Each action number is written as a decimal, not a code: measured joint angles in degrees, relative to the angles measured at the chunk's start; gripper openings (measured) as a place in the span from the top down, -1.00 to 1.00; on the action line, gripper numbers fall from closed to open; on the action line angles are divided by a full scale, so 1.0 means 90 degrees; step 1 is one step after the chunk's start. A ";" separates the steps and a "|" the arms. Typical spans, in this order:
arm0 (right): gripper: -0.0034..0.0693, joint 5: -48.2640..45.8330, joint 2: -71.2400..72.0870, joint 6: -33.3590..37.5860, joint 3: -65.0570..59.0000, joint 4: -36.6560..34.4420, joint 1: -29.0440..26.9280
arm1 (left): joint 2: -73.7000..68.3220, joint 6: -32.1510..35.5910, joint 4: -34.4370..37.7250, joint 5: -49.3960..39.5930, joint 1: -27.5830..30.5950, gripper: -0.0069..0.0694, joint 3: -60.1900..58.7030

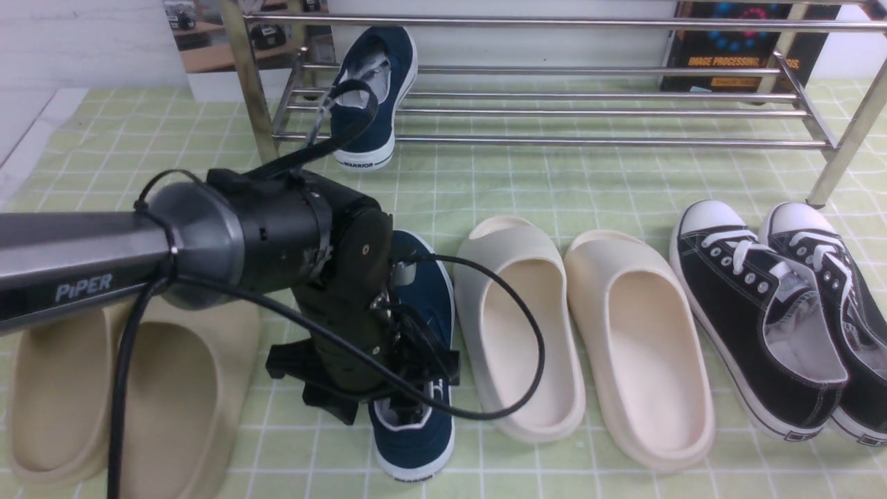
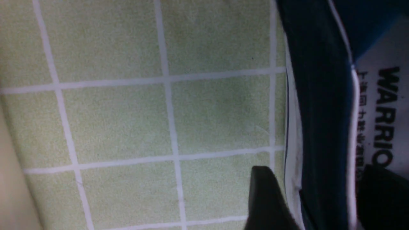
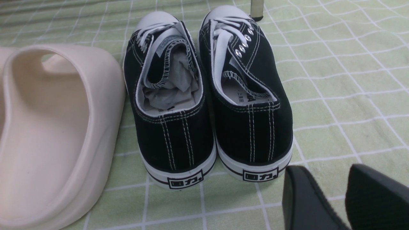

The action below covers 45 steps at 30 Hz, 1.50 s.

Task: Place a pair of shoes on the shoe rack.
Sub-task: Use the left arm to grab the shoe closest to it, then use the left arm to put a shoe into the shoe rack

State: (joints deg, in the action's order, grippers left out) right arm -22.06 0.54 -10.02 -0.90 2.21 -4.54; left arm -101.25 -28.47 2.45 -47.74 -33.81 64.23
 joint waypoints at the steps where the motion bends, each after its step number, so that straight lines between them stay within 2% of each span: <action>1: 0.25 0.0000 0.0000 0.0000 0.0000 0.0000 0.0000 | 0.0014 0.0000 -0.0006 -0.0009 0.0000 -0.12 0.0000; 6: 0.25 0.0000 0.0000 0.0000 0.0000 0.0000 0.0000 | 0.0495 0.0000 -0.0142 -0.0115 0.0000 0.64 0.0008; 8: 0.25 0.0000 0.0000 0.0000 0.0000 0.0000 0.0000 | 0.0708 0.0038 -0.0192 -0.0169 0.0000 0.81 0.0057; 13: 0.25 0.0000 0.0000 0.0000 0.0000 0.0000 0.0000 | 0.1129 0.0420 -0.0216 -0.0450 0.0036 0.80 0.0525; 18: 0.25 0.0000 0.0000 0.0000 0.0000 0.0000 0.0000 | 0.1125 0.0778 0.0108 -0.0632 0.0366 0.80 0.1172; 23: 0.25 0.0000 0.0000 0.0000 0.0000 0.0000 0.0000 | 0.0810 0.1593 0.1047 -0.0586 0.1089 0.80 0.2082; 27: 0.25 0.0000 0.0000 0.0000 0.0000 0.0000 0.0000 | 0.0381 0.2039 0.1552 -0.0645 0.1299 0.80 0.2641; 35: 0.25 0.0000 0.0000 0.0000 0.0000 0.0000 0.0000 | -0.0853 0.2103 0.1709 -0.0728 0.1320 0.80 0.4053; 45: 0.25 0.0000 0.0000 0.0000 0.0000 0.0000 0.0000 | -0.2067 0.1443 0.1709 -0.0508 0.1464 0.80 0.5785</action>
State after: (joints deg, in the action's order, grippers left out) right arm -22.06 0.54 -10.02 -0.90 2.21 -4.54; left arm -119.85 -15.48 17.83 -52.31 -20.64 116.29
